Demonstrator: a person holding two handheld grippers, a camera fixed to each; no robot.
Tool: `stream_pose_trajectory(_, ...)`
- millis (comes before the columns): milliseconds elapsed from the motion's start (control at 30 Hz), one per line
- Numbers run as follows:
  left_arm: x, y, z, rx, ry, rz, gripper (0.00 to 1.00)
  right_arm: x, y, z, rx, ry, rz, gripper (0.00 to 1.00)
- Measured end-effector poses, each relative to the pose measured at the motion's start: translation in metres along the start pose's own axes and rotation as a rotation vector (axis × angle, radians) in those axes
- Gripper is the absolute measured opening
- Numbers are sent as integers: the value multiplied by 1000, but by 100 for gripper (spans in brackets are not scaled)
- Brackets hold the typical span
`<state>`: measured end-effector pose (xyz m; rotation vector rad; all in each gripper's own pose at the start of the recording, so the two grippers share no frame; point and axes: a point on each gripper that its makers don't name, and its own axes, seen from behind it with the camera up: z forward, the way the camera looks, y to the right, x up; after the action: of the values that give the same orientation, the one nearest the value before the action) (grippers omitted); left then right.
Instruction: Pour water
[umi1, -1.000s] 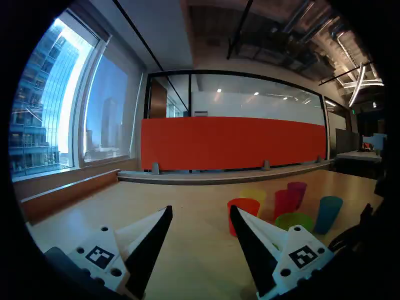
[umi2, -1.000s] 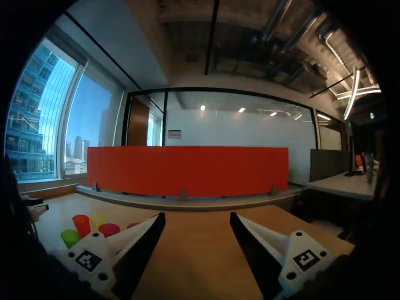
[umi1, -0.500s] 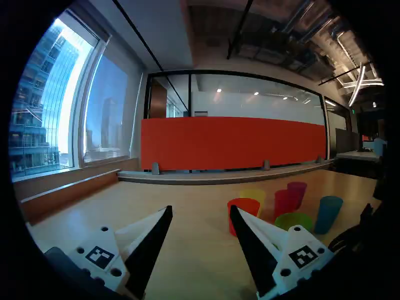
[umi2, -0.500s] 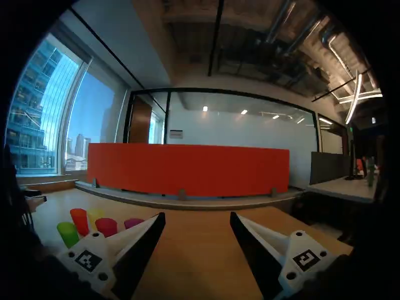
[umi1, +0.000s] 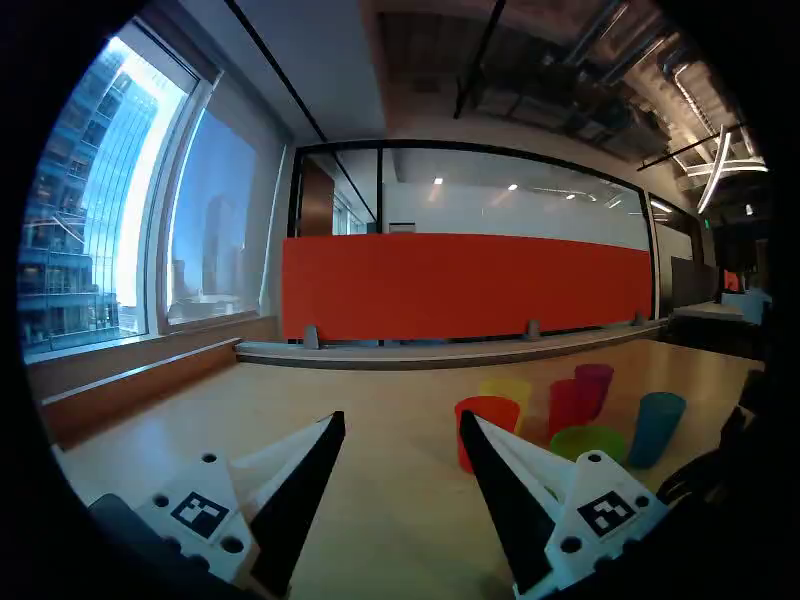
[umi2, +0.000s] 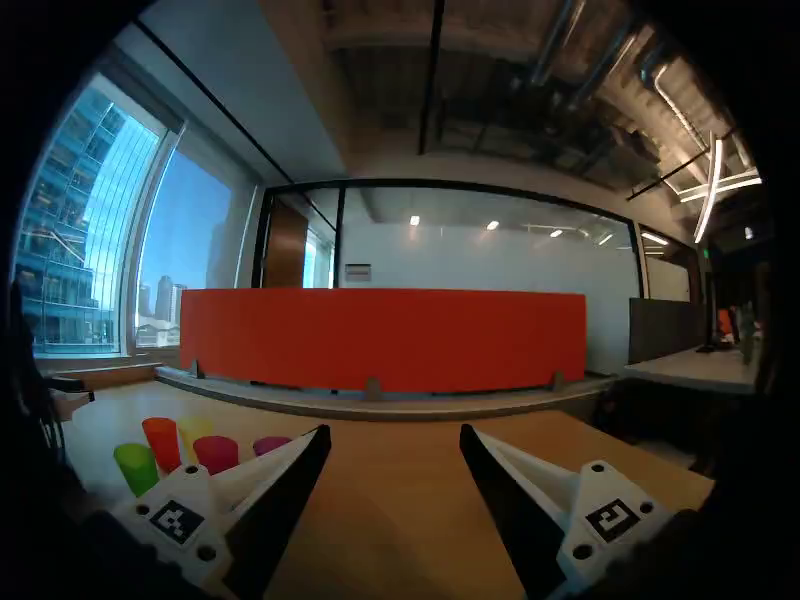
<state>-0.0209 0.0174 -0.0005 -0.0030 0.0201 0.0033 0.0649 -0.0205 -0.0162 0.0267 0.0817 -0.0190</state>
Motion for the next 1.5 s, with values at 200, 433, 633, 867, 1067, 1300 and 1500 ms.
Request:
stream_pose_trajectory(200,1,1,0,0,0,1,84,-10,1,1,2,1,4,100)
stream_pose_trajectory(433,1,0,0,0,0,1,85,-23,2,4,-2,-2,4,100)
stream_pose_trajectory(633,0,0,0,0,0,0,85,-35,2,5,-3,-12,-9,100)
stream_pose_trajectory(867,0,0,0,0,0,0,85,-46,6,8,-4,-33,9,100)
stream_pose_trajectory(1067,0,0,0,0,0,0,85,-52,7,10,-3,-44,13,100)
stream_pose_trajectory(1300,1,0,0,0,0,1,85,-58,9,10,-4,-58,10,100)
stream_pose_trajectory(1500,1,-1,0,0,0,0,85,-62,12,11,-10,-64,16,100)
